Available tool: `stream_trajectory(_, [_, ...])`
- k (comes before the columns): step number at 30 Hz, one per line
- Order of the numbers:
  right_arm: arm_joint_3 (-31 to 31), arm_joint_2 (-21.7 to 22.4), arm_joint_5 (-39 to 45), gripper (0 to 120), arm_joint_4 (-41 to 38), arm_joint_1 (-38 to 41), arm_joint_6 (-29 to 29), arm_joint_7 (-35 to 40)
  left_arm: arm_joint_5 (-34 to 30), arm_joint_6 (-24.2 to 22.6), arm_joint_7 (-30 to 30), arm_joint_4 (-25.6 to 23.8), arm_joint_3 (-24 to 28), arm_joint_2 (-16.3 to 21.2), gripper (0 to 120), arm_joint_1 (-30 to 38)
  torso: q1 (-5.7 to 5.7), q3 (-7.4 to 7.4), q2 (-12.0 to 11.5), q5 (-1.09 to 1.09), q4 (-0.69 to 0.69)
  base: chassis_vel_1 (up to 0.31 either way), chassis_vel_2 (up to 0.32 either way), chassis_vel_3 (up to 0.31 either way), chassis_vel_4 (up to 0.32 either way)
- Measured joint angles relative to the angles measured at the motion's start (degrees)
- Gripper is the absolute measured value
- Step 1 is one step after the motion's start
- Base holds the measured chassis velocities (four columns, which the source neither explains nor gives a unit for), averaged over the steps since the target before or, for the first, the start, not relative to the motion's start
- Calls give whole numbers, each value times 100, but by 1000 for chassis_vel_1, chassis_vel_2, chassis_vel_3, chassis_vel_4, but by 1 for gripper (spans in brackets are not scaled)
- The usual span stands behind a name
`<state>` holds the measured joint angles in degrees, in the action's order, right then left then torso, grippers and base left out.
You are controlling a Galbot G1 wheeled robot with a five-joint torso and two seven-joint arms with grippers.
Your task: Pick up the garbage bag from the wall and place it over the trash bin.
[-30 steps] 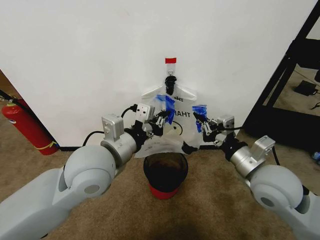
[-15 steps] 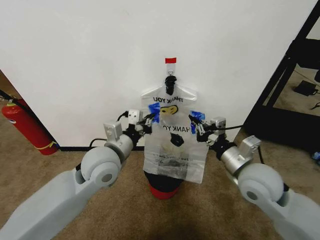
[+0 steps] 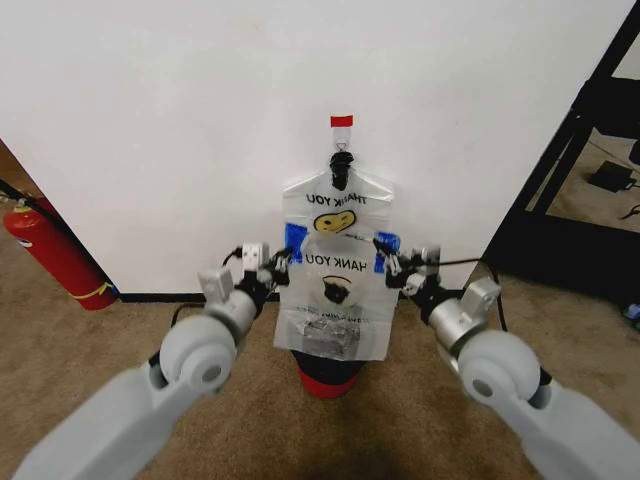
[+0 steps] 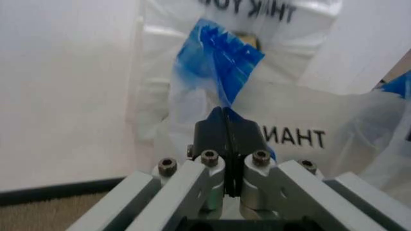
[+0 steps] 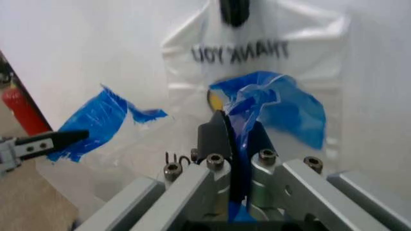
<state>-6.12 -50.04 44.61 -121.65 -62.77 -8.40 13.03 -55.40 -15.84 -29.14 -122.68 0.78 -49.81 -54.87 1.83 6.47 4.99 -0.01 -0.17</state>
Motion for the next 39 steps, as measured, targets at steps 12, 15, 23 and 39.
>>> stream_trajectory(12, [83, -609, -704, 0, 321, -798, 123, -56, 493, 138, -14, 131, 44, -292, 0, -883, 0, 0, 0, 1, -1, 0, 0, 0, 0])
stream_trajectory(15, [68, -686, -679, 0, 279, -953, 108, -18, 628, 164, -10, 105, 43, -364, 0, -1237, 0, 0, 0, 0, 0, 0, 0, 0, 0])
stream_trajectory(23, [47, -719, -598, 0, -53, -1407, -192, 348, 980, 150, -55, -325, -35, -277, 0, -1886, 0, -1, 0, 1, 0, 0, 0, 0, 0])
stream_trajectory(39, [5, -652, -641, 0, -86, -1838, -820, 1018, 1443, 160, -64, -248, 75, -427, 0, -2555, 0, 0, 0, 1, 0, 0, 0, 0, 0])
